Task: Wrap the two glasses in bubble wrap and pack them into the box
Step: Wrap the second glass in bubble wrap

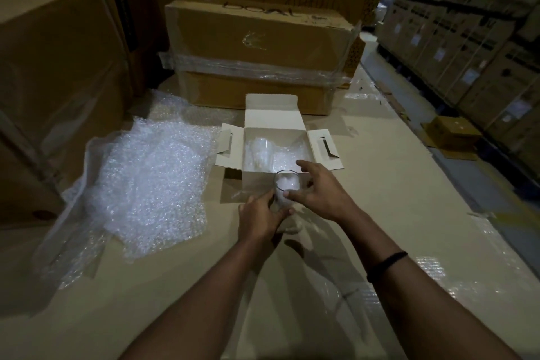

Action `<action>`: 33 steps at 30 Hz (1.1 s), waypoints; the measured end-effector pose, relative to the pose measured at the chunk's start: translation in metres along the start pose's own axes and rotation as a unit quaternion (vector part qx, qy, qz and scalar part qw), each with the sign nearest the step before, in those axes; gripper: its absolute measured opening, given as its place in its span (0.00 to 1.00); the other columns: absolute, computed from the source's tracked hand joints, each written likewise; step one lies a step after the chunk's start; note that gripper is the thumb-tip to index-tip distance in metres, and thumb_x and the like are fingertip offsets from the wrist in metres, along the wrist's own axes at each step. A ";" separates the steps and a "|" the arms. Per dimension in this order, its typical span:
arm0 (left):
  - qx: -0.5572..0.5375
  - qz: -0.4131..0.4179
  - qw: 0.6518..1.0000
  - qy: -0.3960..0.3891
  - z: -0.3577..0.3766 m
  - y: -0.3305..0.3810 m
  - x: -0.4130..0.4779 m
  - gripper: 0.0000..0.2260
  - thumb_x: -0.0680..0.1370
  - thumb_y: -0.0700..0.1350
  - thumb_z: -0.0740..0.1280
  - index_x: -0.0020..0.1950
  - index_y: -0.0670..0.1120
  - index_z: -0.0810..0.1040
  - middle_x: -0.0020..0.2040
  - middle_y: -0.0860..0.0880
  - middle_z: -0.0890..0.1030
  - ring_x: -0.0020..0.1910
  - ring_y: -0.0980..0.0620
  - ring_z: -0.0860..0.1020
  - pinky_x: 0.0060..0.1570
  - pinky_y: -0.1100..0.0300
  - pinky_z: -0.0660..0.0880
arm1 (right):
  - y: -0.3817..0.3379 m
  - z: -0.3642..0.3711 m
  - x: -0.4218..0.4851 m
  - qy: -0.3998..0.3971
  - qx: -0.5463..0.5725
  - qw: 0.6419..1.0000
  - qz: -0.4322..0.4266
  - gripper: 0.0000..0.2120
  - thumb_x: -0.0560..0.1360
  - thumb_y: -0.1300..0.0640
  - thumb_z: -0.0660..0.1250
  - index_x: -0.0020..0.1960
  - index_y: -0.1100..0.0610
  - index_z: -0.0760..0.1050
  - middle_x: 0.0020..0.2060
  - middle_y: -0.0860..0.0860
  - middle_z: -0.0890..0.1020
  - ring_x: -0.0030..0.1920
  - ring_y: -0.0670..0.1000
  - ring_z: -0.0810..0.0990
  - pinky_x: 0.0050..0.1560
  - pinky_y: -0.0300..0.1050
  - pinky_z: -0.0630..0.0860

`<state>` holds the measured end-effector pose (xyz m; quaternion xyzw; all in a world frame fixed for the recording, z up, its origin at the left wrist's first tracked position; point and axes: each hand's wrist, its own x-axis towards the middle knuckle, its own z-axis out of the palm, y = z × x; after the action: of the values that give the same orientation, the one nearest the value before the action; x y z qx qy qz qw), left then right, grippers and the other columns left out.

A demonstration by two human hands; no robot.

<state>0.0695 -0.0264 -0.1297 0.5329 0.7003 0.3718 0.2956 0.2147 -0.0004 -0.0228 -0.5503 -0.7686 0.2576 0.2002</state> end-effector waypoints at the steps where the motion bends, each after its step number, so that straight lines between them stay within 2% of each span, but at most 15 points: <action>1: -0.003 0.010 1.000 -0.011 -0.001 -0.001 0.001 0.28 0.62 0.70 0.68 0.59 0.62 0.76 0.52 0.55 0.80 0.53 0.48 0.78 0.52 0.48 0.78 | -0.001 0.004 -0.002 -0.002 0.013 1.000 0.022 0.42 0.69 0.42 0.75 0.75 0.55 0.63 0.70 0.55 0.71 0.66 0.54 0.73 0.64 0.46 0.71; 3: -0.015 0.033 0.998 -0.045 -0.008 -0.002 0.003 0.28 0.63 0.65 0.71 0.61 0.60 0.77 0.54 0.55 0.82 0.55 0.51 0.79 0.55 0.49 0.77 | -0.003 0.011 -0.001 -0.002 0.019 0.999 0.044 0.45 0.68 0.40 0.75 0.76 0.58 0.61 0.70 0.56 0.71 0.67 0.54 0.73 0.63 0.45 0.70; 5: -0.082 0.031 0.995 -0.040 -0.016 -0.004 0.001 0.22 0.70 0.50 0.74 0.64 0.54 0.78 0.57 0.52 0.82 0.56 0.52 0.79 0.56 0.52 0.78 | -0.007 0.014 0.001 0.008 0.007 0.998 0.054 0.43 0.69 0.41 0.74 0.76 0.59 0.62 0.70 0.56 0.72 0.68 0.54 0.72 0.62 0.43 0.69; 7: -0.131 0.011 0.990 0.054 -0.025 -0.010 0.001 0.16 0.75 0.36 0.68 0.60 0.48 0.80 0.54 0.50 0.83 0.53 0.50 0.80 0.52 0.56 0.78 | -0.010 0.015 0.003 0.026 -0.002 0.998 0.059 0.39 0.70 0.42 0.75 0.73 0.59 0.67 0.68 0.55 0.75 0.66 0.54 0.74 0.63 0.45 0.72; 9: -0.143 -0.007 0.978 0.149 -0.033 -0.017 0.004 0.13 0.74 0.33 0.66 0.54 0.48 0.80 0.49 0.50 0.82 0.48 0.50 0.81 0.48 0.54 0.79 | -0.010 0.015 0.001 0.034 -0.008 0.998 0.048 0.37 0.68 0.42 0.76 0.71 0.58 0.71 0.64 0.55 0.79 0.62 0.53 0.78 0.60 0.45 0.75; 12: -0.161 -0.036 0.973 0.164 -0.040 -0.023 0.021 0.11 0.73 0.39 0.71 0.53 0.51 0.78 0.49 0.51 0.81 0.47 0.52 0.80 0.48 0.48 0.80 | -0.009 0.004 -0.003 0.044 0.023 0.998 0.038 0.37 0.66 0.44 0.78 0.70 0.55 0.72 0.60 0.51 0.81 0.55 0.49 0.81 0.52 0.39 0.75; 15: -0.125 -0.043 0.981 0.142 -0.041 -0.028 0.039 0.21 0.69 0.53 0.76 0.59 0.51 0.78 0.54 0.53 0.82 0.52 0.52 0.80 0.52 0.49 0.80 | -0.011 -0.020 0.005 0.075 0.080 0.994 0.010 0.36 0.66 0.46 0.78 0.71 0.53 0.71 0.60 0.47 0.80 0.48 0.46 0.81 0.47 0.35 0.77; 17: -0.081 -0.030 0.986 0.141 -0.039 -0.030 0.044 0.24 0.68 0.59 0.75 0.60 0.51 0.79 0.54 0.52 0.83 0.51 0.51 0.81 0.52 0.50 0.80 | -0.013 -0.034 0.021 0.076 0.075 0.994 -0.015 0.36 0.66 0.47 0.78 0.71 0.53 0.72 0.61 0.48 0.80 0.50 0.47 0.82 0.49 0.40 0.79; 19: -0.022 -0.019 0.987 0.160 -0.036 -0.033 0.045 0.23 0.69 0.62 0.71 0.60 0.53 0.80 0.49 0.51 0.84 0.48 0.49 0.81 0.49 0.52 0.80 | -0.014 -0.043 0.040 0.059 0.068 0.995 -0.034 0.37 0.66 0.48 0.79 0.71 0.53 0.72 0.62 0.47 0.79 0.54 0.48 0.82 0.54 0.44 0.80; 21: -0.004 -0.021 0.984 0.177 -0.034 -0.034 0.046 0.20 0.70 0.63 0.68 0.57 0.54 0.82 0.44 0.50 0.84 0.44 0.47 0.81 0.46 0.51 0.80 | -0.012 -0.050 0.062 0.039 0.055 0.996 -0.055 0.37 0.66 0.49 0.79 0.72 0.53 0.71 0.64 0.47 0.78 0.55 0.47 0.81 0.54 0.43 0.80; 26: 0.014 -0.029 0.979 0.199 -0.030 -0.041 0.052 0.20 0.71 0.66 0.63 0.55 0.56 0.82 0.42 0.49 0.83 0.42 0.46 0.80 0.44 0.51 0.80 | 0.007 -0.049 0.108 -0.001 0.016 0.996 -0.090 0.37 0.67 0.54 0.79 0.73 0.54 0.69 0.66 0.51 0.76 0.60 0.51 0.79 0.58 0.45 0.79; 30: 0.008 -0.027 0.977 0.212 -0.027 -0.042 0.053 0.18 0.72 0.64 0.66 0.53 0.55 0.82 0.40 0.50 0.83 0.41 0.48 0.81 0.42 0.52 0.80 | 0.031 -0.034 0.127 -0.060 -0.138 0.979 -0.140 0.36 0.68 0.56 0.78 0.73 0.52 0.67 0.69 0.52 0.74 0.65 0.54 0.75 0.63 0.48 0.74; 33: 0.005 -0.029 0.976 0.214 -0.026 -0.043 0.053 0.16 0.73 0.63 0.67 0.52 0.54 0.83 0.41 0.50 0.83 0.41 0.49 0.80 0.42 0.52 0.80 | 0.042 -0.025 0.130 -0.124 -0.206 0.958 -0.155 0.34 0.69 0.63 0.76 0.71 0.50 0.68 0.70 0.49 0.72 0.68 0.53 0.72 0.66 0.49 0.71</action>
<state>0.0119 0.0132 -0.1517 0.4220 0.7643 0.4650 0.1469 0.2199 0.1381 -0.0263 -0.4172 -0.8998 0.1256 0.0237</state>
